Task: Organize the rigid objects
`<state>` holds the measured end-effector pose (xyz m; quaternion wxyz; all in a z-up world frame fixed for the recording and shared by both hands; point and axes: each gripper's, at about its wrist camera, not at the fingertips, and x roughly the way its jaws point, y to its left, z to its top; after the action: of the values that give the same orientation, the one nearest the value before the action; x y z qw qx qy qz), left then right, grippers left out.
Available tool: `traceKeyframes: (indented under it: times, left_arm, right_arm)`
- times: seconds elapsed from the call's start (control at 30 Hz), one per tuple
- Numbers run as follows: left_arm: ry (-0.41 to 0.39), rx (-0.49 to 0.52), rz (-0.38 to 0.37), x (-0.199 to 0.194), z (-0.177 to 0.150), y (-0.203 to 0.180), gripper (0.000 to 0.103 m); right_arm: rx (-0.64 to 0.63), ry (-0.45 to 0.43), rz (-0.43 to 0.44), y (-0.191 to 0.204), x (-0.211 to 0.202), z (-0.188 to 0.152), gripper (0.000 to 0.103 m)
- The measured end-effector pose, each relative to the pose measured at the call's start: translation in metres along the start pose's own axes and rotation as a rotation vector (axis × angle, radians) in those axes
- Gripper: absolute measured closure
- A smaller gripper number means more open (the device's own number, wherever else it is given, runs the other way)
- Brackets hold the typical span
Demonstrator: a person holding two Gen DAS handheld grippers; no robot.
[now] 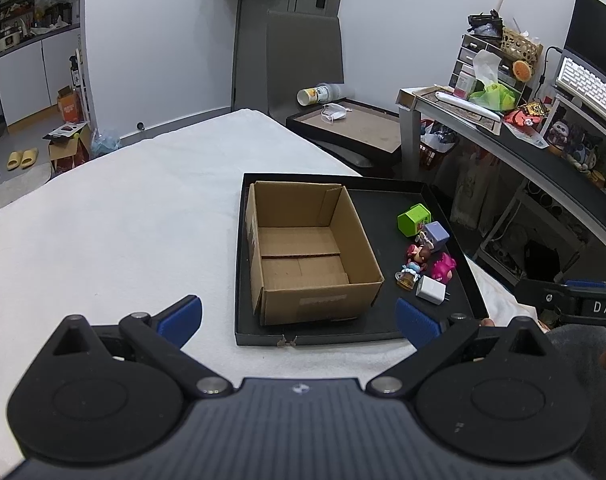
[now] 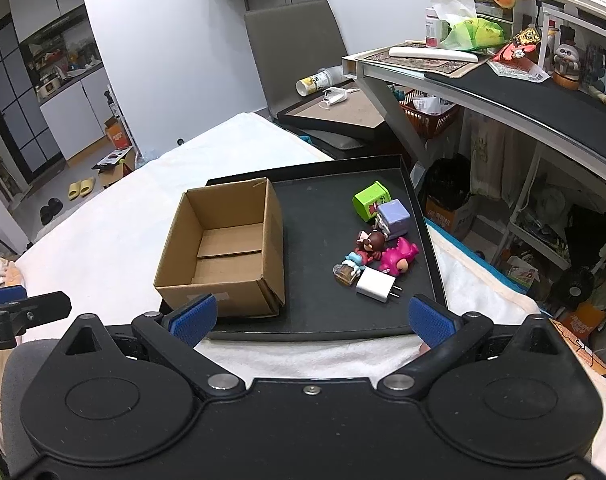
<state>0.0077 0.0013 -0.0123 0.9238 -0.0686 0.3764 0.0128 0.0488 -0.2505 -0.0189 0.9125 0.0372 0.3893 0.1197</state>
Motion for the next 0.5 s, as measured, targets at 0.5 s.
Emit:
traceKeyframes:
  times: [0.5]
  left_arm:
    - [0.024,-0.021,0.004,0.028,0.005,0.003,0.001]
  right_arm:
    - [0.028,0.025,-0.015,-0.015,0.027,0.006,0.0]
